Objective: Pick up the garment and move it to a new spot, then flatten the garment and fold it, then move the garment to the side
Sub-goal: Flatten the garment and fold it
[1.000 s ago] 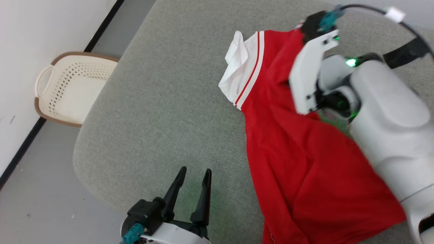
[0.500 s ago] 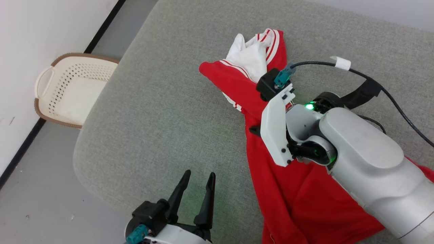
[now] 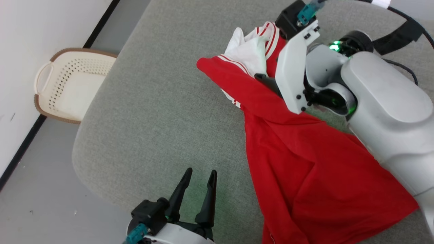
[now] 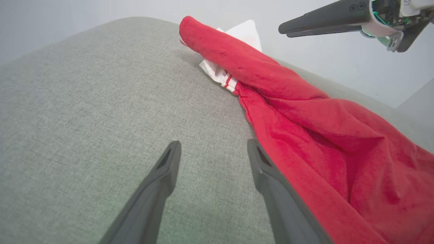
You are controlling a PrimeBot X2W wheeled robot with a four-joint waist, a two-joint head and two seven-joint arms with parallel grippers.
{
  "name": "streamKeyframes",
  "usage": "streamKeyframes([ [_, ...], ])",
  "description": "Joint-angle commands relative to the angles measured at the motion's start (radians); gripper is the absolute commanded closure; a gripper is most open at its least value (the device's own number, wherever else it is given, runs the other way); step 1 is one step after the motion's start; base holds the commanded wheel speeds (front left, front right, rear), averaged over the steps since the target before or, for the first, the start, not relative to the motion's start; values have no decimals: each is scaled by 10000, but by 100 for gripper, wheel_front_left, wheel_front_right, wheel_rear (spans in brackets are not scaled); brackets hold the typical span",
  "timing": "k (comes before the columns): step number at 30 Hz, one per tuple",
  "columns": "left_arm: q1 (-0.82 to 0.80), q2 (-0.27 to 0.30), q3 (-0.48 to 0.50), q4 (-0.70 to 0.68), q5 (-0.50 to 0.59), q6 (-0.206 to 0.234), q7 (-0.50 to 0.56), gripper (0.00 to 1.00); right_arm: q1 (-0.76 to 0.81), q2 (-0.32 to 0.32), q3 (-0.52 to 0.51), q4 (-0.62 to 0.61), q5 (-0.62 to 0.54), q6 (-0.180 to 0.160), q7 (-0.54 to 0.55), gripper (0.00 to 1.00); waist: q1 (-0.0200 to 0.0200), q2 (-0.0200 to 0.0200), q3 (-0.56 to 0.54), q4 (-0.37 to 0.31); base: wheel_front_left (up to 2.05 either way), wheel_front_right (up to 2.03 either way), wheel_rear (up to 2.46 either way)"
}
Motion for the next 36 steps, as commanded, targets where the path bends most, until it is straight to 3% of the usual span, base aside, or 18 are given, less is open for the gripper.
streamKeyframes([
  [1, -78, -13, -21, -37, -74, 31, -2, 0, -172, 120, 109, 174, -122, -7, -91, 0, 0, 0, 154, 41, 0, 0, 0],
  [9, -197, -14, -182, -165, -363, 149, -2, 0, -973, 715, 997, 1498, -2, -7, -460, 0, 0, 0, 550, 102, 0, 0, 0],
  [36, -372, -14, -502, -407, -892, 396, -2, 0, -2786, 1740, 3337, 3644, 1249, -7, -1432, 0, 0, 0, 1211, 161, 0, 0, 0],
])
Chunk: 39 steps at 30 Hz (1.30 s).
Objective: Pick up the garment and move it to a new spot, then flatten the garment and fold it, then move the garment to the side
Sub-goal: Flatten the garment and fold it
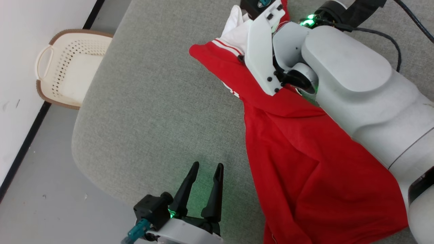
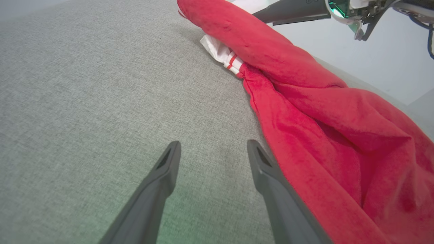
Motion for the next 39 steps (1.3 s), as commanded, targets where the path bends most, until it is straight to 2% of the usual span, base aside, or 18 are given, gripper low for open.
streamKeyframes([
  [1, -105, -14, -11, -38, -60, 66, -2, 0, -161, 57, 100, 20, 189, -7, -88, 0, 0, 0, -10, -2, 0, 0, 0],
  [20, -99, -14, -135, 23, -158, 45, -2, 0, -328, 336, 544, 99, 1202, -7, -414, 0, 0, 0, -49, -25, 0, 0, 0],
  [29, -93, -14, -160, -32, -267, 14, -2, 0, -266, 333, 667, 240, 923, -7, -481, 0, 0, 0, 17, -14, 0, 0, 0],
  [30, -83, -14, -141, -37, -275, 3, -2, 0, -256, 310, 673, 286, 909, -7, -455, 19, 0, 0, 26, -13, 0, 0, 0],
  [31, -77, -14, -123, -37, -288, 1, -2, 0, -260, 295, 676, 331, 909, -7, -460, 100, 0, 0, 32, -10, 0, 0, 0],
  [39, -147, -14, -82, 15, -233, -10, -2, 0, -507, 321, 679, 779, 1065, -7, -879, 100, 0, 0, -4, 3, 0, 0, 0],
])
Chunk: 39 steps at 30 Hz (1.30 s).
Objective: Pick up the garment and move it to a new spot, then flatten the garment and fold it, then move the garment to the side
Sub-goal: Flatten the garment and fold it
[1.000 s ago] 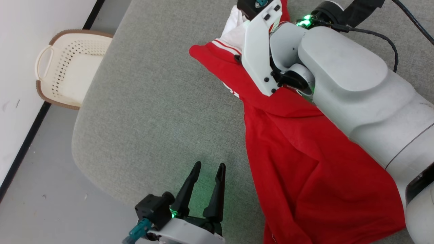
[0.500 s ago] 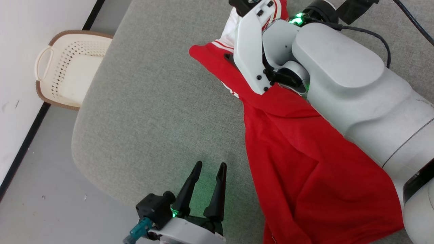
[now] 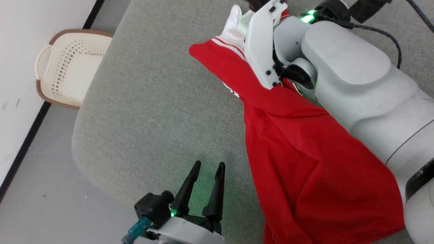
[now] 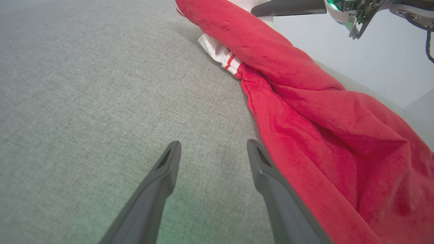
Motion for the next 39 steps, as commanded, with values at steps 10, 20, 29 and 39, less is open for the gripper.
streamKeyframes([
  [10, -465, -11, 76, 618, 522, -404, -2, 0, -41, -1104, -535, 136, 570, -9, -1685, 100, 0, 0, -1003, -183, 0, 0, 0],
  [20, -619, 70, 609, 1213, 1382, -752, -2, 0, 1644, -3687, -1711, -1025, 1385, -11, -3179, 100, 0, 0, -2031, -1754, 0, 0, 0],
  [29, -596, 301, 932, 1137, 1775, -875, -2, 0, 2897, -5701, -3090, -1483, 1727, -9, -3626, 100, 0, 0, -2211, -2679, 0, 0, 0],
  [39, -394, 592, 1026, 839, 1816, -754, 42, 0, 4089, -6695, -3933, -479, 1218, -9, -3473, 100, 0, 0, -2420, -2822, 0, 0, 0],
])
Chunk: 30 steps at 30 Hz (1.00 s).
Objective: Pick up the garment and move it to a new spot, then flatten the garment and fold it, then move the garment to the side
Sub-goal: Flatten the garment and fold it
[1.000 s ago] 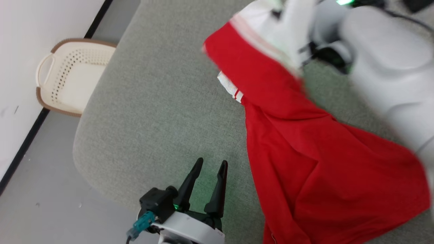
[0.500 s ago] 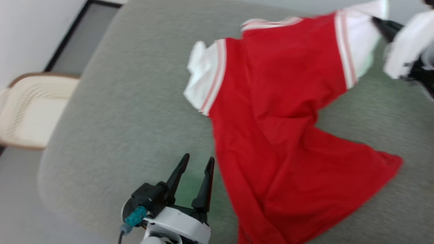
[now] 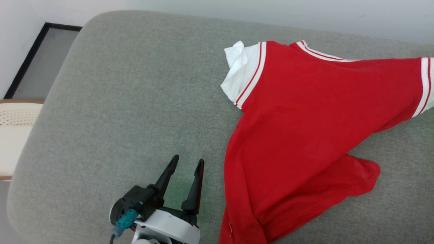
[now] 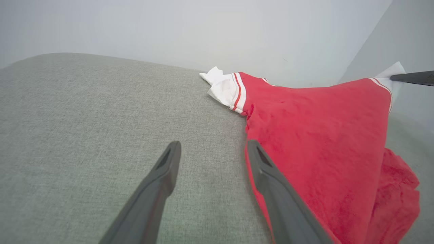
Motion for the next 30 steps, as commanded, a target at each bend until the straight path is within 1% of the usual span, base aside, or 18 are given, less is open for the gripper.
streamKeyframes([
  [1, 63, 46, 2, -80, 9, 46, 16, 0, 242, 46, -169, 153, 40, -12, -1, 100, 0, -1, -33, -58, 0, 0, 0],
  [4, 48, 63, -83, -148, 50, 60, 104, 0, 391, 127, -259, 574, -270, -11, 18, 100, 0, -1, 18, -81, 0, 0, 0],
  [9, -188, 75, -201, -272, 75, 20, 166, 0, 314, 608, -368, 1614, -615, -11, 96, 100, 0, -1, 321, -86, 0, 0, 0],
  [13, -329, 91, -229, -289, 85, 14, 164, 0, -16, 1080, -349, 2329, -1038, -11, -117, 100, 0, -1, 609, -60, 0, 0, 0],
  [16, -462, 91, -245, -253, 90, 21, 144, 0, -167, 1276, -375, 2727, -1210, -11, -332, 100, 0, -1, 721, -37, 0, 0, 0],
  [19, -516, 105, -258, -204, 87, 28, 132, 0, -253, 1337, -377, 2947, -1453, -12, -548, 100, 0, -1, 768, -15, 0, 0, 0],
  [23, -568, 153, -227, -190, 70, 73, 121, 0, -327, 1467, -606, 3062, -1506, -12, -1148, 100, 0, -1, 783, -53, 0, 0, 0],
  [26, -607, 176, -239, -193, 80, 127, 140, 0, -381, 1595, -675, 3095, -1633, -13, -1245, 100, 0, -1, 799, -121, 0, 0, 0],
  [27, -621, 183, -251, -199, 81, 124, 152, 0, -391, 1638, -710, 3099, -1665, -13, -1283, 87, 0, -1, 799, -141, 0, 0, 0],
  [28, -634, 196, -254, -198, 81, 125, 157, 0, -420, 1694, -739, 3103, -1689, -13, -1370, 53, 0, -1, 791, -169, 0, 0, 0],
  [29, -641, 215, -244, -197, 72, 138, 160, 0, -432, 1768, -785, 3105, -1656, -13, -1421, 0, 0, -1, 769, -207, 0, 0, 0],
  [30, -660, 242, -245, -197, 78, 143, 168, 0, -416, 1827, -818, 3113, -1667, -13, -1483, 0, 0, -1, 734, -246, 0, 0, 0],
])
